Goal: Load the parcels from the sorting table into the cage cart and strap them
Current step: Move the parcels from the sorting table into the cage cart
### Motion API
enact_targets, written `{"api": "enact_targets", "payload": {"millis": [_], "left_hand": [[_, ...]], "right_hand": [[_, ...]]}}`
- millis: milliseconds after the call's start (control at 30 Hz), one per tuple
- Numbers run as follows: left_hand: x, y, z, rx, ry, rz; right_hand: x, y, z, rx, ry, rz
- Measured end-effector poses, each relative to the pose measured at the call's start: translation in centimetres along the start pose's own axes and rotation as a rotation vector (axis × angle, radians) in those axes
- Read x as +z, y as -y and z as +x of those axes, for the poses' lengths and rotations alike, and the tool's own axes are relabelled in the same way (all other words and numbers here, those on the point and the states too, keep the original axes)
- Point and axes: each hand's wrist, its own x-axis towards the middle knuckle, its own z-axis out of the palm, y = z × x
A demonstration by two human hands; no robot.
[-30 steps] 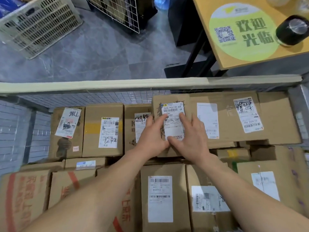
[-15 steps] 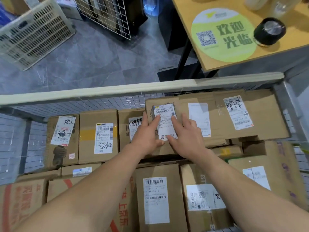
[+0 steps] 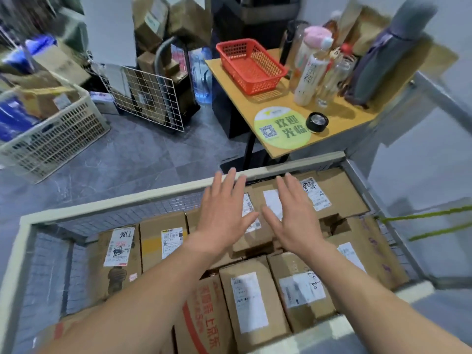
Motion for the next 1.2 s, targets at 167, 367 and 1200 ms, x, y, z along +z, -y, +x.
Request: {"api": "enact_targets", "payload": {"millis": [167, 367, 1200], "left_hand": [[-8.2, -3.6, -3.0, 0.232, -0.208, 0.019], [-15.4, -11.0, -5.5, 0.518, -0.425, -0.026], [-14.5, -59.1, -25.7, 1.257, -0.556, -0.264]], "right_hand": [[-8.1, 4.2, -3.9, -0.018, -0.325, -0.008], [-18.7, 5.4, -10.1, 0.015, -0.567, -0.165], [-47.2, -11.3, -52.2, 0.539, -1.142, -0.765]]}}
